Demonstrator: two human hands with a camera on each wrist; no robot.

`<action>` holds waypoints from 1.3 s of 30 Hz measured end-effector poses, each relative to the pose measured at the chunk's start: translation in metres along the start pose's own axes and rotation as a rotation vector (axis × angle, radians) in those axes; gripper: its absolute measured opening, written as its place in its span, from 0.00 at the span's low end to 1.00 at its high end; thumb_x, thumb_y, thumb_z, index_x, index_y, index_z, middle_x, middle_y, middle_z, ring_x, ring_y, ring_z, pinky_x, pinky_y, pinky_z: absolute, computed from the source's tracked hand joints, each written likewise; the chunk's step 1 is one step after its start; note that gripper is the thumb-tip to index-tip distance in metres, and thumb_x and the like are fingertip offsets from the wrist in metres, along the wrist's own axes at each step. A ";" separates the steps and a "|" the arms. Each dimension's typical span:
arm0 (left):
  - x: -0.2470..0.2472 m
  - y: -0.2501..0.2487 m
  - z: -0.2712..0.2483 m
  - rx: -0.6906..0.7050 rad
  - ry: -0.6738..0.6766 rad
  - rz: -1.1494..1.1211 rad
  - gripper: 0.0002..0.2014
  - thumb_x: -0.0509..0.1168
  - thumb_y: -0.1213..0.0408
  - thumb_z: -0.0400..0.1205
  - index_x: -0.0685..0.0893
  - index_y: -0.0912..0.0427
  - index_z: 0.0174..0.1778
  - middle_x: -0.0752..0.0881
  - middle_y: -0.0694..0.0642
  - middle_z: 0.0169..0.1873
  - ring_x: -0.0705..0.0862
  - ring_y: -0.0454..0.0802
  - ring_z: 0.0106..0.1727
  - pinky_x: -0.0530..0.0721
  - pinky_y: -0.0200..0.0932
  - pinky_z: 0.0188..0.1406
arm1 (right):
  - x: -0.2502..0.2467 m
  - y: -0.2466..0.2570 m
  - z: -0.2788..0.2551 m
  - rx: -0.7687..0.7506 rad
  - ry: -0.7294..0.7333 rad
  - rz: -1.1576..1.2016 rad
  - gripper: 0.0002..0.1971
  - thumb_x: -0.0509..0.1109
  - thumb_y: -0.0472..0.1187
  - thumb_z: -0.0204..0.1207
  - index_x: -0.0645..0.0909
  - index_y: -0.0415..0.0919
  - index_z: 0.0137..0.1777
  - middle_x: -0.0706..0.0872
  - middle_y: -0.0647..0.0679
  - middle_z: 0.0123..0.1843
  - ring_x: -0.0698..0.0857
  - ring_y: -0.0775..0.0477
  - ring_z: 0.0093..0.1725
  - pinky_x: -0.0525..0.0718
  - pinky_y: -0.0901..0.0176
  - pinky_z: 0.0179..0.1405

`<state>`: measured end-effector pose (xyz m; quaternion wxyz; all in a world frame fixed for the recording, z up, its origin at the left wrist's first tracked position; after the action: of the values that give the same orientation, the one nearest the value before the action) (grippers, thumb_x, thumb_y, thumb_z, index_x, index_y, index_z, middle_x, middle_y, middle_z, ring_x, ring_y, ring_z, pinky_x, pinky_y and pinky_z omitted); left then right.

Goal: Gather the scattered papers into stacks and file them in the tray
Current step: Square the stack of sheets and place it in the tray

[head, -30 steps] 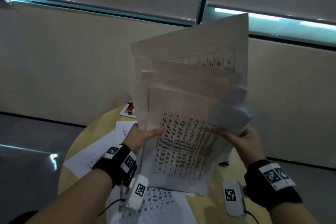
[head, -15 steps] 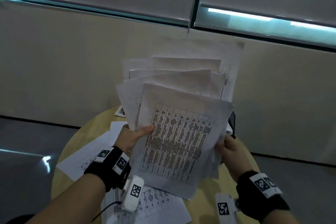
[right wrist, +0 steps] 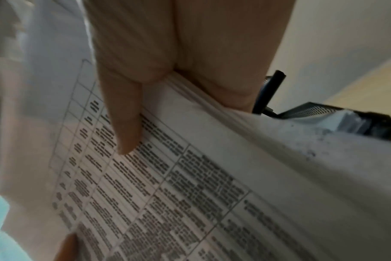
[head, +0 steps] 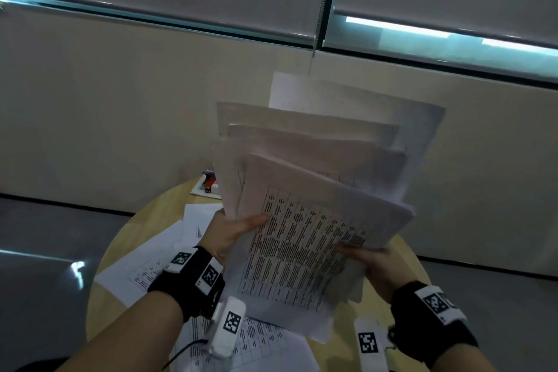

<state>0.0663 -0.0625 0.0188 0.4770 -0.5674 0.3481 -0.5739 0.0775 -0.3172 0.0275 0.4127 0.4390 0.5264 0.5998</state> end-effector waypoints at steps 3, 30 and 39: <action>0.002 -0.012 0.003 0.034 -0.027 0.005 0.44 0.87 0.48 0.36 0.86 0.63 0.49 0.92 0.58 0.42 0.90 0.55 0.47 0.89 0.50 0.48 | 0.000 0.002 0.004 -0.036 -0.037 0.037 0.38 0.90 0.45 0.41 0.85 0.35 0.55 0.92 0.43 0.51 0.90 0.40 0.52 0.89 0.52 0.44; 0.007 -0.007 0.022 0.016 -0.091 0.161 0.19 0.82 0.56 0.64 0.85 0.57 0.45 0.90 0.48 0.36 0.86 0.51 0.46 0.84 0.38 0.42 | -0.001 -0.010 0.018 -0.050 -0.182 -0.104 0.38 0.81 0.71 0.47 0.88 0.51 0.55 0.91 0.49 0.53 0.88 0.41 0.56 0.81 0.32 0.62; 0.012 -0.041 0.004 0.172 -0.218 0.062 0.21 0.74 0.48 0.72 0.85 0.57 0.55 0.91 0.51 0.44 0.90 0.45 0.48 0.87 0.40 0.47 | 0.008 0.035 0.006 -0.147 -0.216 0.057 0.26 0.79 0.59 0.60 0.88 0.41 0.52 0.92 0.45 0.50 0.90 0.41 0.53 0.84 0.39 0.59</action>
<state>0.0655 -0.0610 0.0613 0.5764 -0.5723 0.2610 -0.5216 0.0796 -0.3122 0.0637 0.4806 0.4844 0.4211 0.5976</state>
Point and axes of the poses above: each hand's wrist, its own z-axis towards the middle knuckle, its own x-axis out of the palm, y = z × x, the point moved 10 cm from there along z, towards the middle knuckle
